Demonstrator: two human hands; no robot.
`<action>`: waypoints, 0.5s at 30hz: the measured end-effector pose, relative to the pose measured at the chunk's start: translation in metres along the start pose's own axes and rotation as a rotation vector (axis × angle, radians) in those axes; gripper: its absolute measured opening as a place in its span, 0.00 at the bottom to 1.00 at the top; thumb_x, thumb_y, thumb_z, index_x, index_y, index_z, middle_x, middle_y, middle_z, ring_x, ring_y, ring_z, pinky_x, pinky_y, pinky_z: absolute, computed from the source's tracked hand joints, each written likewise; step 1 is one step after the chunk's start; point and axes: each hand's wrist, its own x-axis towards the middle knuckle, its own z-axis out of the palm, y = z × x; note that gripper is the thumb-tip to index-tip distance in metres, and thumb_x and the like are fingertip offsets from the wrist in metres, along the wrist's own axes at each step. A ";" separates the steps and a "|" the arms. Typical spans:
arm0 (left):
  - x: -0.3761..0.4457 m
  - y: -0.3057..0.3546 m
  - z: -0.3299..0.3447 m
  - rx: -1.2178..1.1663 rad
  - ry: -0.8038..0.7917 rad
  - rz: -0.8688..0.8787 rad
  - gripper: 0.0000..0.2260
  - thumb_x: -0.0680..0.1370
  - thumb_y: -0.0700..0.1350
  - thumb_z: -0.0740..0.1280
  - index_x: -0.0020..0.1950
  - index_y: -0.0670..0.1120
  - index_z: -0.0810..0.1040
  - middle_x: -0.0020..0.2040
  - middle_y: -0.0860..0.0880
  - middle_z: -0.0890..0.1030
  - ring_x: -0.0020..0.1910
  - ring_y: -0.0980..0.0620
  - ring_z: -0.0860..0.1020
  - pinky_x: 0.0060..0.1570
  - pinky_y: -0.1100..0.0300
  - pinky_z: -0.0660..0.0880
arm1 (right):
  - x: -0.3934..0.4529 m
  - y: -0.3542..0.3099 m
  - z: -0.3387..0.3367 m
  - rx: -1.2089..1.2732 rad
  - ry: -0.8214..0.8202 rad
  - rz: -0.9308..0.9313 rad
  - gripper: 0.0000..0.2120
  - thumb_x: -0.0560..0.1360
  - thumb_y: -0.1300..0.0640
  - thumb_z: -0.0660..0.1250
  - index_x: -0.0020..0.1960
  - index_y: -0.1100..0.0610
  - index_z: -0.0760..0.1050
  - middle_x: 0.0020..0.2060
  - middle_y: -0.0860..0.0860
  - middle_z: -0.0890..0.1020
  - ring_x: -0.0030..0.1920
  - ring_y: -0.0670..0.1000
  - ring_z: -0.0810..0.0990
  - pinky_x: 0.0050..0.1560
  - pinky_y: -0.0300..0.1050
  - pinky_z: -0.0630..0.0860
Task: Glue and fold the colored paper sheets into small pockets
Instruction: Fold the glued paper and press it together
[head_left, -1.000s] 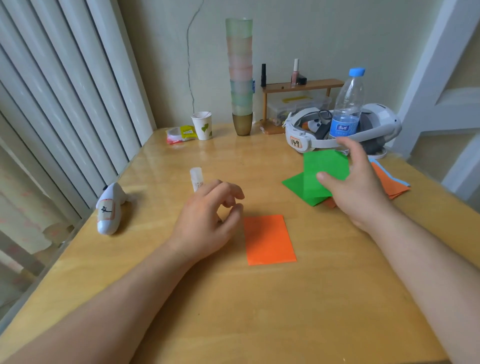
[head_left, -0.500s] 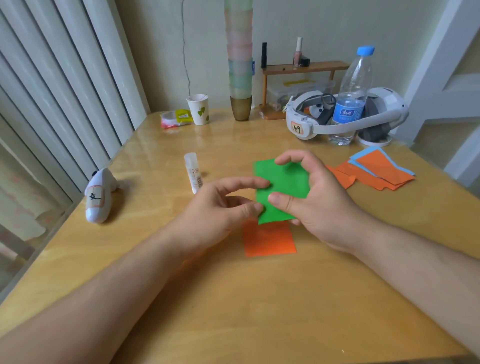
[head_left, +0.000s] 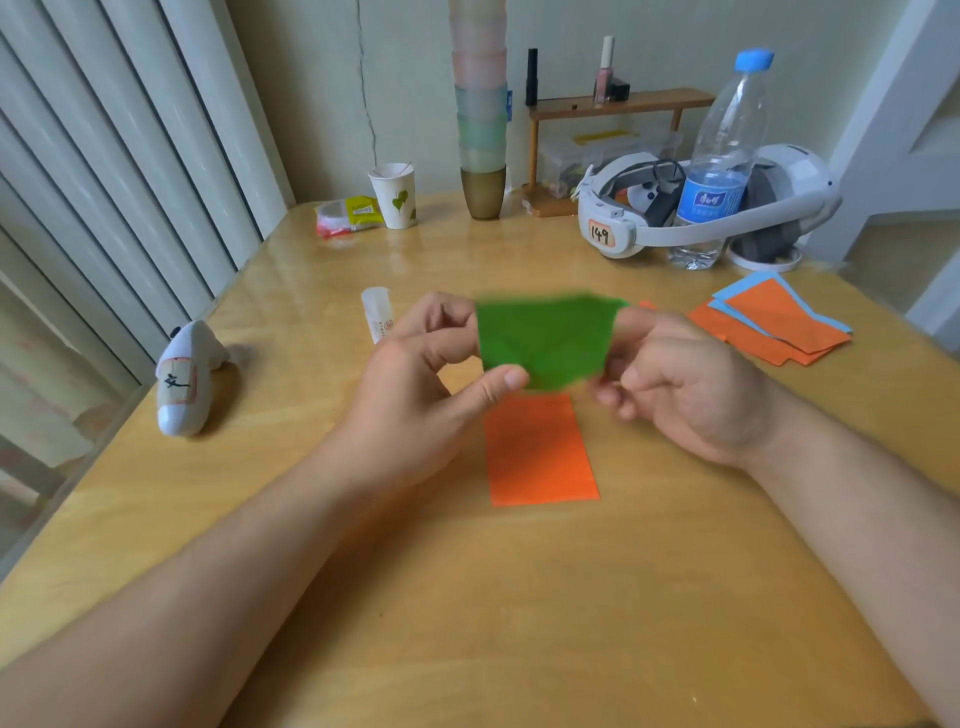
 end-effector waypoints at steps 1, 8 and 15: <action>0.001 0.000 0.000 -0.097 -0.023 -0.027 0.11 0.80 0.48 0.72 0.59 0.46 0.86 0.57 0.47 0.82 0.59 0.50 0.80 0.64 0.52 0.75 | 0.000 0.001 -0.003 -0.022 0.019 -0.027 0.24 0.59 0.56 0.66 0.53 0.51 0.87 0.48 0.59 0.75 0.44 0.52 0.72 0.40 0.45 0.66; 0.004 0.006 0.001 -0.515 -0.122 -0.249 0.08 0.84 0.38 0.65 0.61 0.37 0.78 0.43 0.49 0.84 0.36 0.51 0.80 0.41 0.59 0.78 | 0.005 0.002 0.008 0.175 0.045 -0.116 0.31 0.64 0.53 0.85 0.64 0.54 0.79 0.58 0.57 0.84 0.58 0.61 0.79 0.58 0.52 0.77; 0.003 0.004 0.004 -0.583 -0.129 -0.362 0.10 0.84 0.37 0.64 0.62 0.32 0.76 0.41 0.43 0.84 0.33 0.49 0.81 0.35 0.59 0.79 | 0.007 0.006 0.017 0.111 0.185 0.007 0.23 0.68 0.60 0.77 0.63 0.54 0.79 0.48 0.67 0.80 0.48 0.61 0.78 0.50 0.52 0.75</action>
